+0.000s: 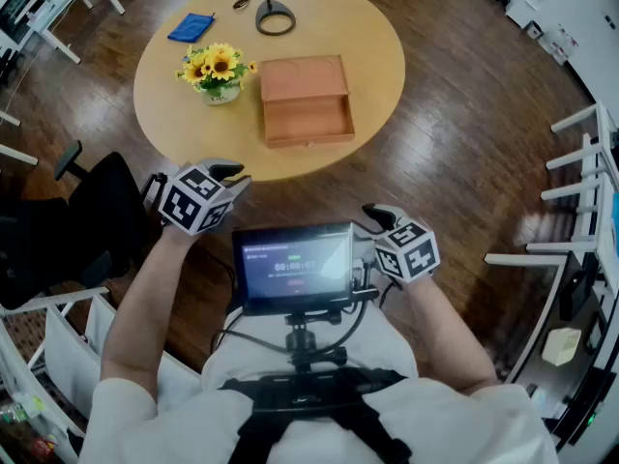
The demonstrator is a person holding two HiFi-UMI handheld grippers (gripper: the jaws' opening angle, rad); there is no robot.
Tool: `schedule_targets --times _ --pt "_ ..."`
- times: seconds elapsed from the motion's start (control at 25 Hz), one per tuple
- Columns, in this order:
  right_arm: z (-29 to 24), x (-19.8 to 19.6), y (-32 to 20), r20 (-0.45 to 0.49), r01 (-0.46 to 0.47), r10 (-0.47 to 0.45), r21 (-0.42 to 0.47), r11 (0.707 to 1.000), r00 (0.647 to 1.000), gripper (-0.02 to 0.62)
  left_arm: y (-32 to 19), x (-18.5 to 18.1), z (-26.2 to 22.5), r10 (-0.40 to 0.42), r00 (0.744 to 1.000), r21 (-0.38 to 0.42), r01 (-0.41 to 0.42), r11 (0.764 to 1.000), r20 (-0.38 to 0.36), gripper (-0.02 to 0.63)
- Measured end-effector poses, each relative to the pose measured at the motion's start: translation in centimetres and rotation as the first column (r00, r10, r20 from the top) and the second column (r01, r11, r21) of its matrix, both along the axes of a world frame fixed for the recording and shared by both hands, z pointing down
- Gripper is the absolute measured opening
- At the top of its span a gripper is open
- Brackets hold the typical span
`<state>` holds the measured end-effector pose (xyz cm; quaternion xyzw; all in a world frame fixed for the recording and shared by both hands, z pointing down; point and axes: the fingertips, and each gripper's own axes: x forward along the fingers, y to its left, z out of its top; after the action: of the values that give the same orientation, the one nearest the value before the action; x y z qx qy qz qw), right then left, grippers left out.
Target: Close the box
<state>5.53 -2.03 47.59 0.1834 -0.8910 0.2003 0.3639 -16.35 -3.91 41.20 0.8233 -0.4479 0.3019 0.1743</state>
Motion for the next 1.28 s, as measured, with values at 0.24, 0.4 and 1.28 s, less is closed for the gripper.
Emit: schedule_targets --times 0.24,0.4,1.28 --pt "1.2 -5.9 -4.7 -0.022 -0.106 0.106 0.009 0.994 0.994 0.196 -8.5 -4.7 -0.3 0.231 0.971 -0.058 -0.228 0.972 0.055 0.097" --pt "3.3 -7.7 -6.4 -0.044 -0.190 0.189 -0.023 0.981 0.981 0.196 -13.9 -4.2 0.1 0.389 0.917 -0.101 -0.381 0.919 0.084 0.097" --pt "9.9 -14.0 -14.2 -0.056 -0.258 0.258 0.003 0.966 0.965 0.179 -28.2 -2.3 12.6 0.594 0.792 -0.548 -0.438 0.713 0.140 0.098"
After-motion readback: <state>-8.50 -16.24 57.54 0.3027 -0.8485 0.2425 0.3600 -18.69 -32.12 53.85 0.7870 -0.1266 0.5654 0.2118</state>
